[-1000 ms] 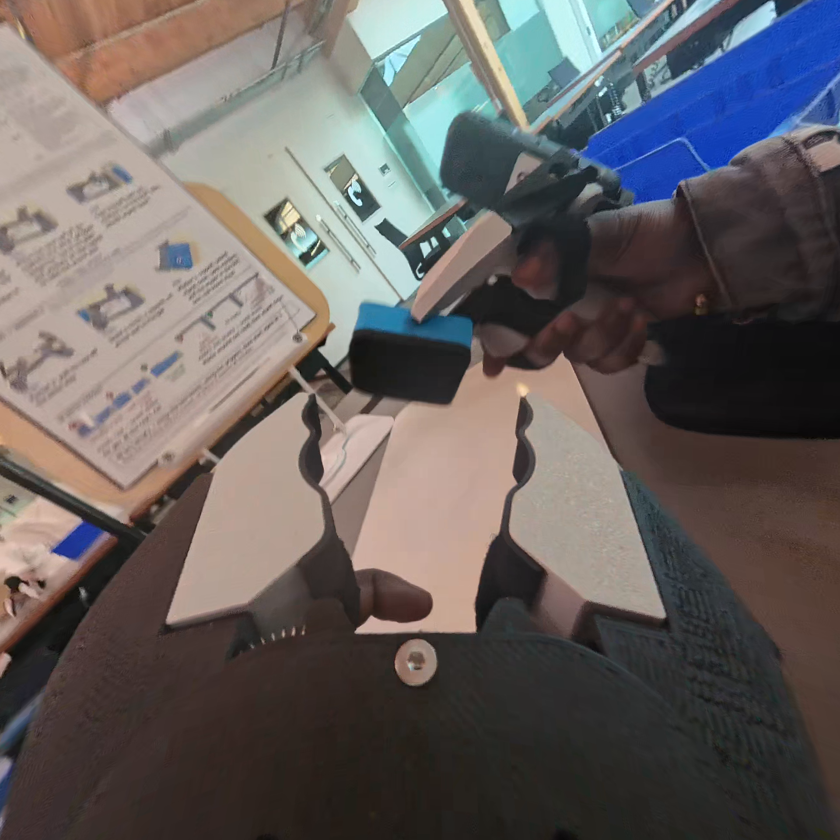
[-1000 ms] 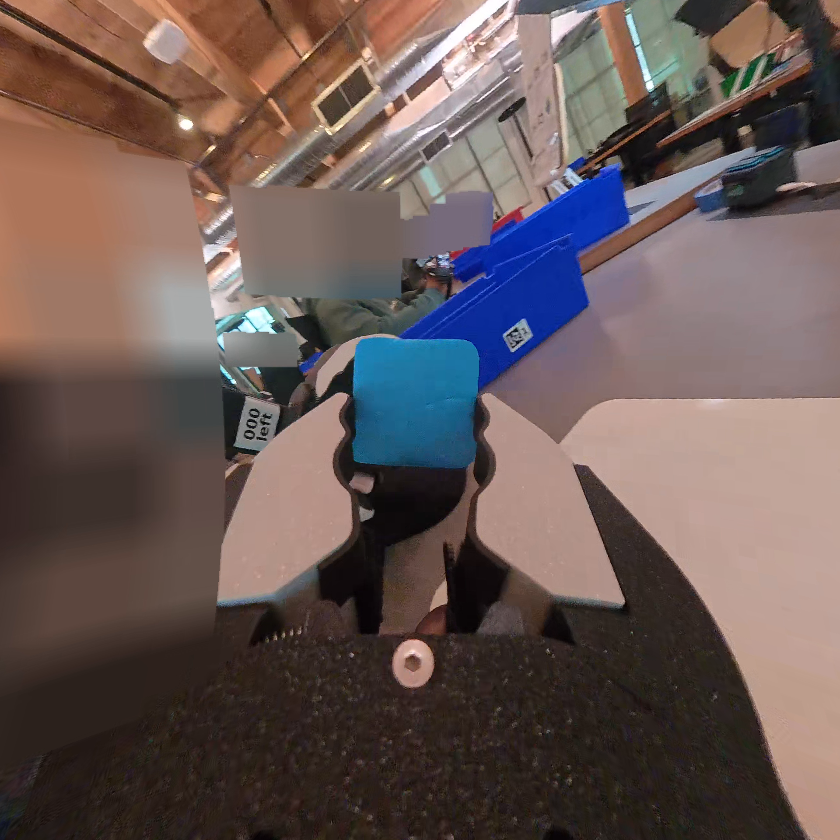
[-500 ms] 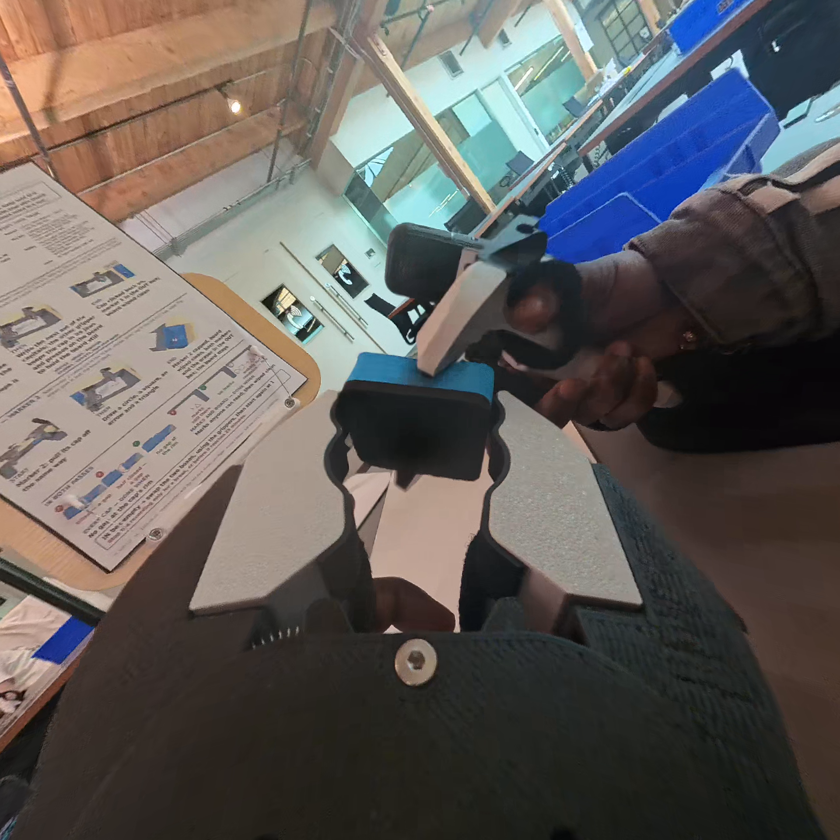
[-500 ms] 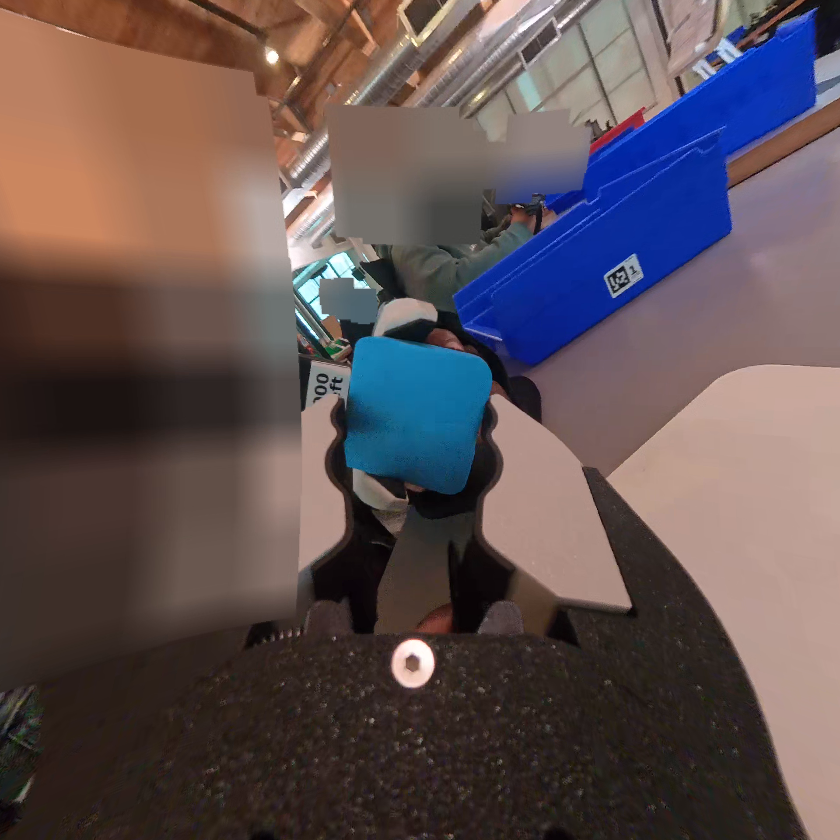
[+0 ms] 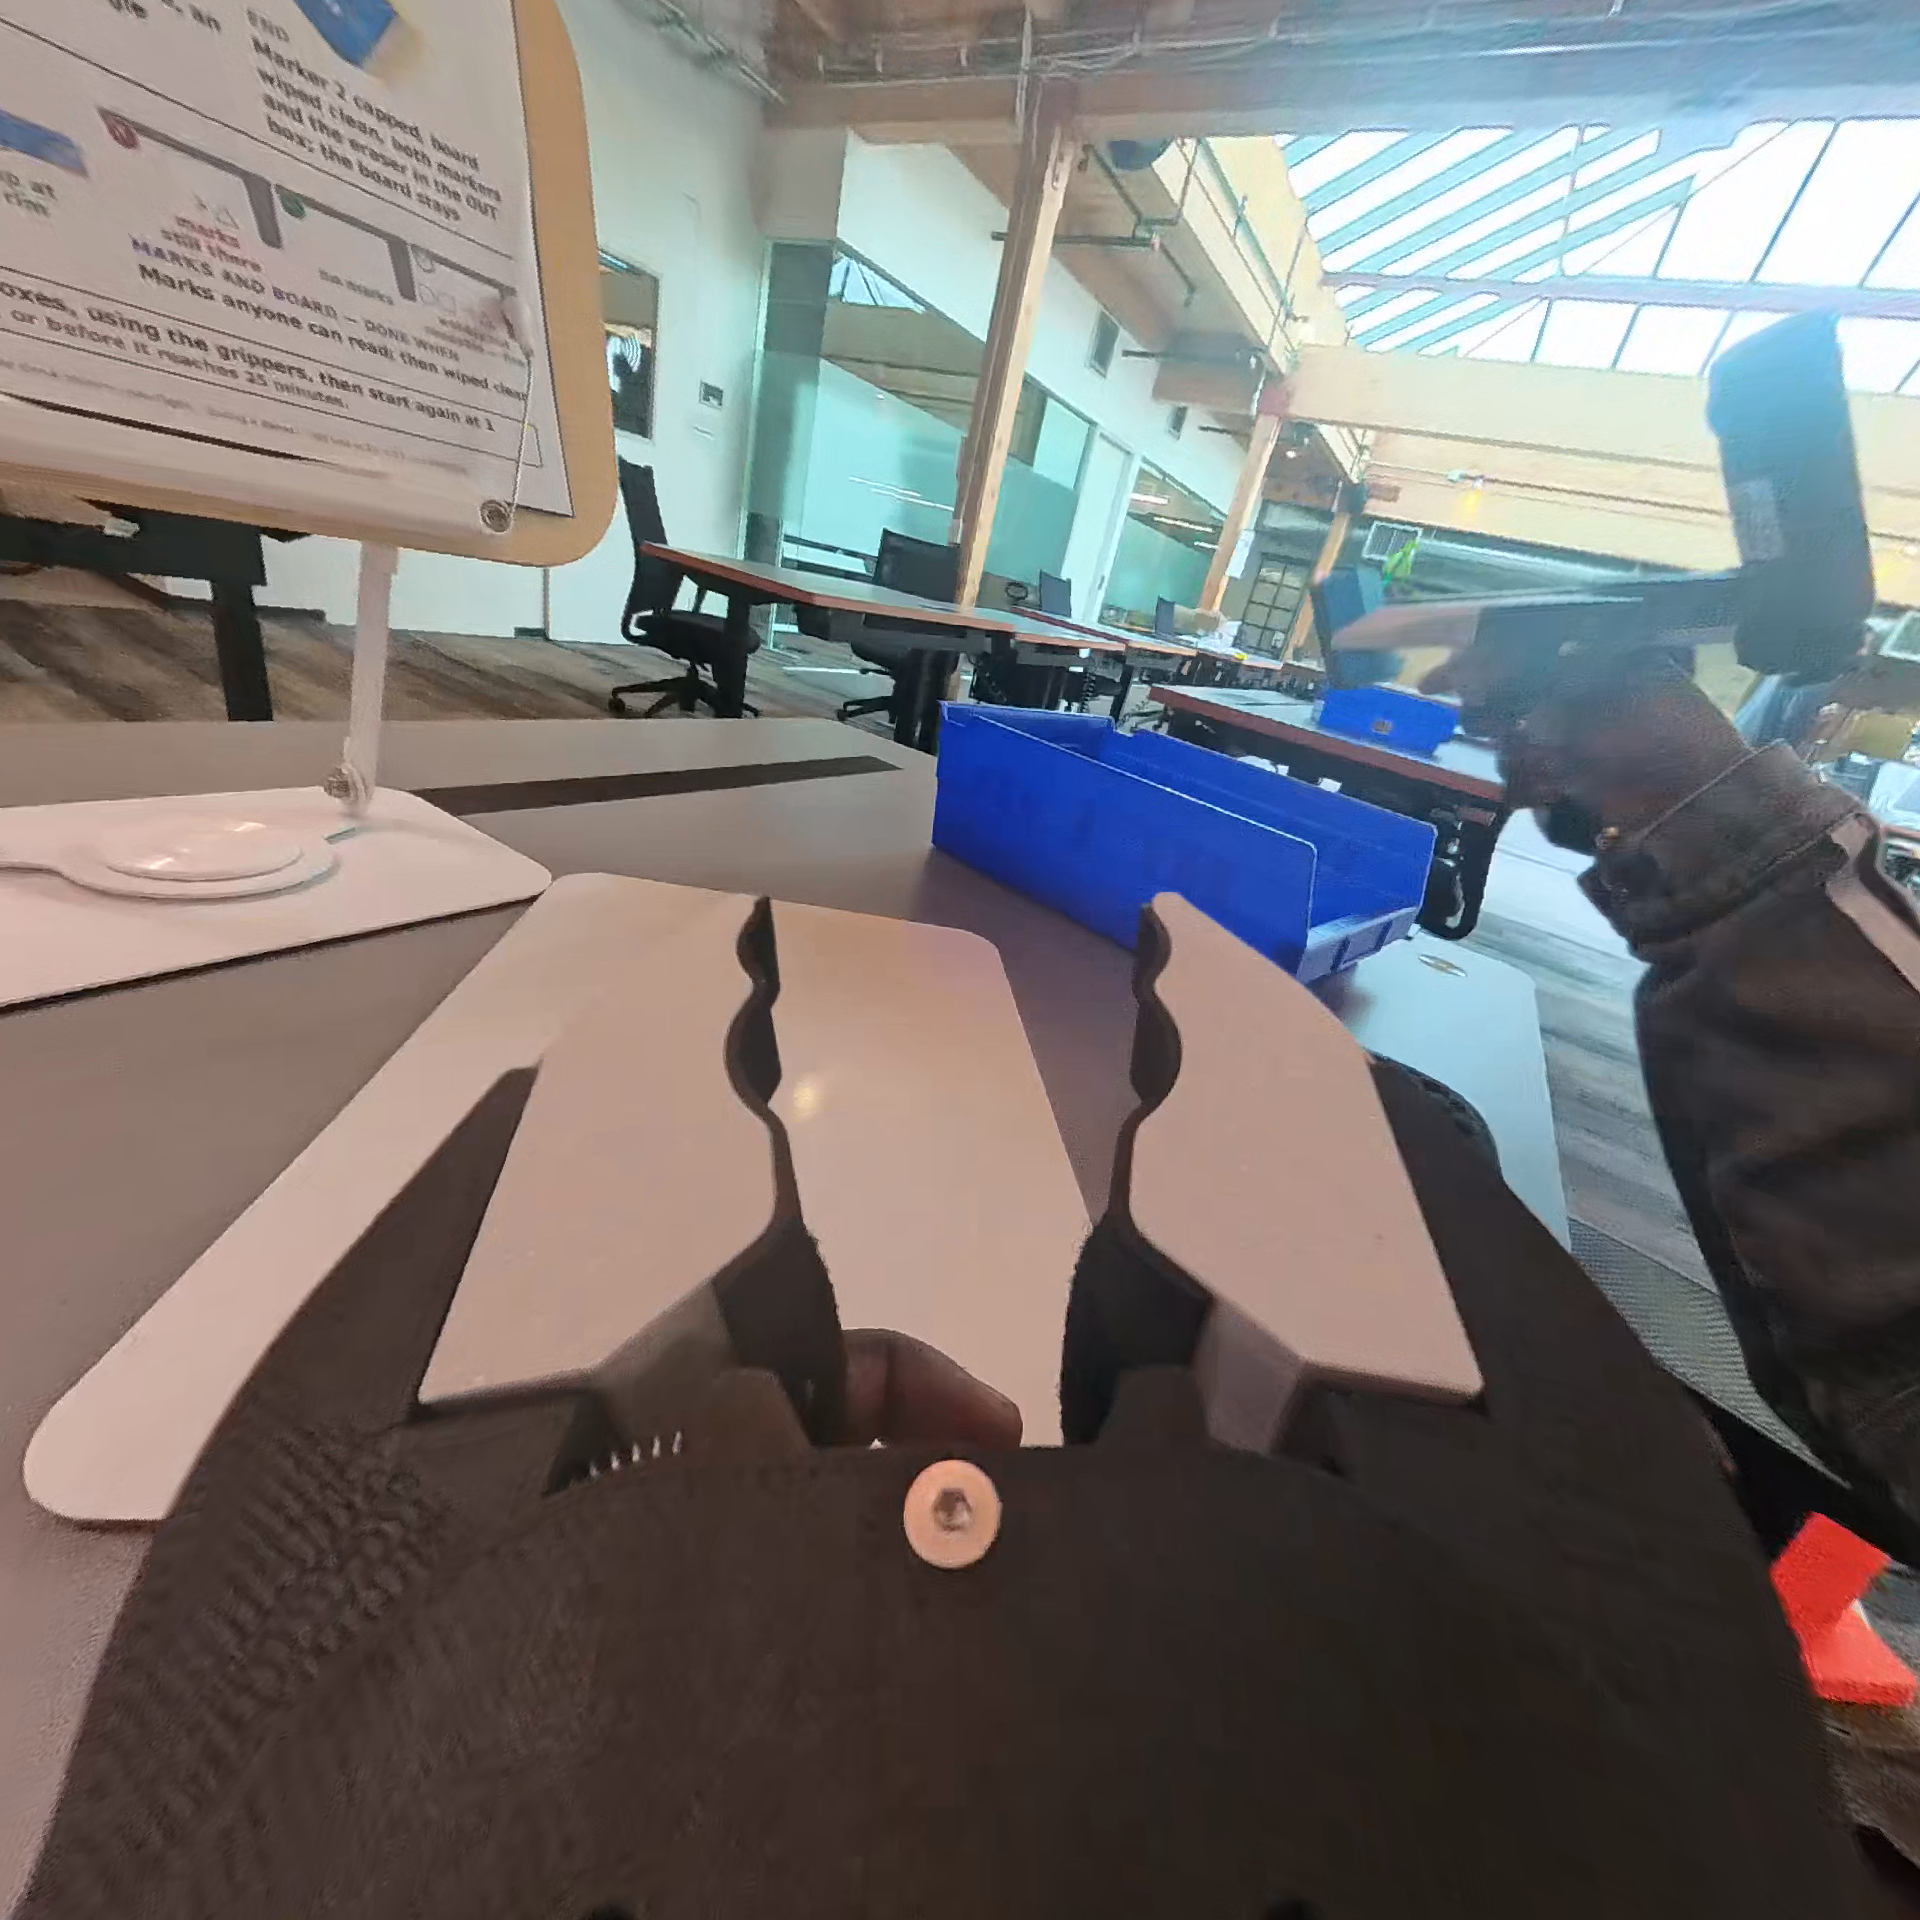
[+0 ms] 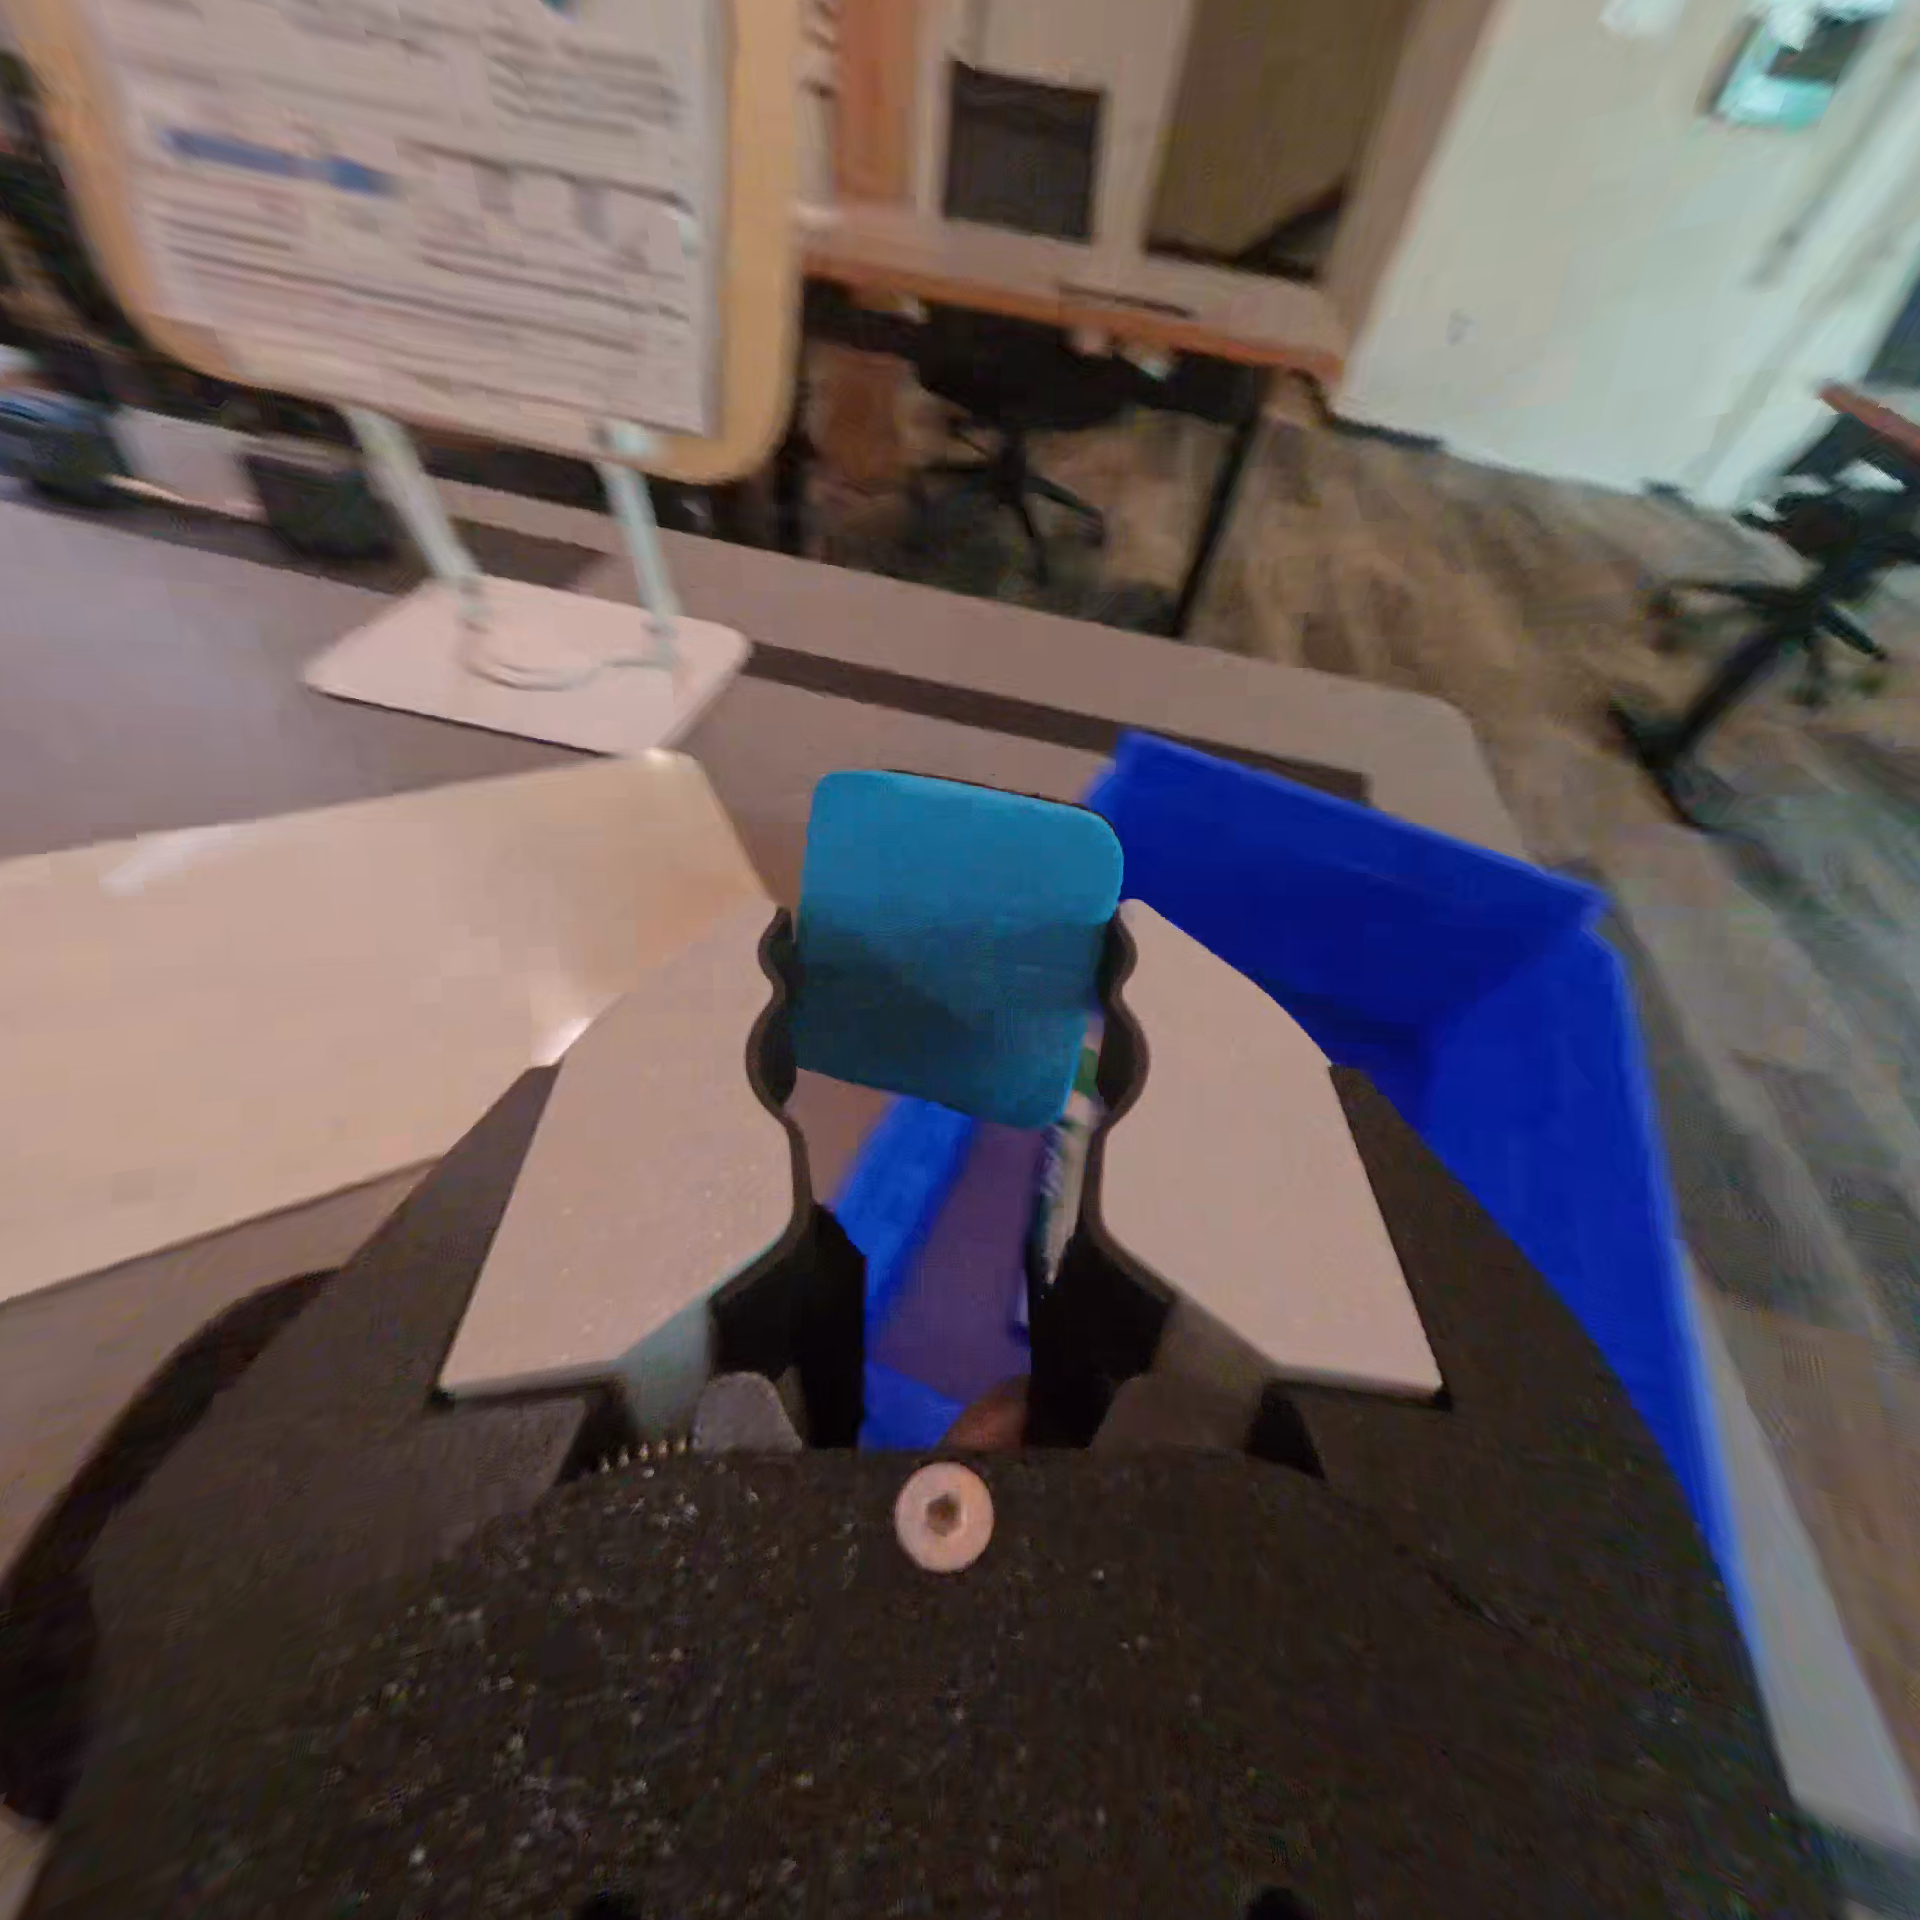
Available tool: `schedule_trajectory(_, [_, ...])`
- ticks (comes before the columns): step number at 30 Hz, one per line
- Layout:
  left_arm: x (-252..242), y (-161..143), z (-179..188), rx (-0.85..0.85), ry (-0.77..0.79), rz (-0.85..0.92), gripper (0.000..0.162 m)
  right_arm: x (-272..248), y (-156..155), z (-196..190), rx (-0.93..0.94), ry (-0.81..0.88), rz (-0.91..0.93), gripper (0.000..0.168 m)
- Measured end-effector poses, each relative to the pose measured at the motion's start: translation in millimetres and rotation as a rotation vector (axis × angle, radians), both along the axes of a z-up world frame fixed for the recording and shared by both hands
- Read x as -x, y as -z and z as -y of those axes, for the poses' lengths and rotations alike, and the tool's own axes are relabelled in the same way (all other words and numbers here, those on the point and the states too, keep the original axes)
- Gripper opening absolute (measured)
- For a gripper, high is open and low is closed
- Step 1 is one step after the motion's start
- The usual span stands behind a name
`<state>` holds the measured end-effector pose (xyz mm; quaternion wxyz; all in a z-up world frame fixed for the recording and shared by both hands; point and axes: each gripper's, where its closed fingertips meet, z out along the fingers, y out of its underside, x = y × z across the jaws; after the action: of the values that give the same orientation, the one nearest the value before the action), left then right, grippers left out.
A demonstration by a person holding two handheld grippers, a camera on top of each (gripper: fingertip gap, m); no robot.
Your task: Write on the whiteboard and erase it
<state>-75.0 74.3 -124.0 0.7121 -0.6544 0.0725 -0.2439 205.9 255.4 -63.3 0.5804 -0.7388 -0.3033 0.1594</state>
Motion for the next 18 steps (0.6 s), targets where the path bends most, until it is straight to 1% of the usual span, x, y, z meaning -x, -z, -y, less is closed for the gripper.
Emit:
schedule_trajectory(2, [-4.0, 2.5, -0.9, 0.002, -0.003, -0.042, 0.066, -56.8, 33.6, -25.2, 0.096, 0.186, 0.08, 0.057])
schedule_trajectory(3, [-7.4, 4.3, -0.8, 0.006, 0.005, -0.068, 0.066, -74.2, 54.9, -33.9, 0.162, 0.229, 0.123, 0.057])
schedule_trajectory(5, [-11.2, 6.2, -0.8, 0.009, 0.01, -0.1, 0.066, -96.6, 97.5, -45.3, 0.296, 0.275, 0.211, 0.057])
schedule_trajectory(6, [-11.7, 6.8, -0.9, 0.011, 0.011, -0.105, 0.065, -105.2, 113.9, -50.3, 0.337, 0.303, 0.247, 0.057])
schedule_trajectory(9, [-10.5, 7.4, -1.5, 0.02, 0.014, -0.091, 0.065, -113.6, 144.1, -58.2, 0.414, 0.322, 0.28, 0.057])
schedule_trajectory(11, [-10.1, 7.6, -1.9, 0.026, 0.019, -0.08, 0.065, -115.9, 154.2, -58.8, 0.45, 0.329, 0.296, 0.058])
schedule_trajectory(13, [-11.3, 8.4, -2.0, 0.031, 0.026, -0.085, 0.065, -119.8, 156.3, -60.3, 0.443, 0.35, 0.329, 0.058])
schedule_trajectory(14, [-12.2, 8.8, -1.9, 0.031, 0.027, -0.093, 0.064, -121.2, 154.7, -61.7, 0.424, 0.361, 0.348, 0.059])
schedule_trajectory(16, [-14.3, 8.9, -1.0, 0.022, 0.024, -0.117, 0.064, -122.6, 147.5, -65.5, 0.359, 0.383, 0.382, 0.072])
schedule_trajectory(18, [-16.4, 8.8, 0.0, 0.013, 0.024, -0.137, 0.064, -120.6, 139.8, -67.0, 0.305, 0.391, 0.408, 0.073])
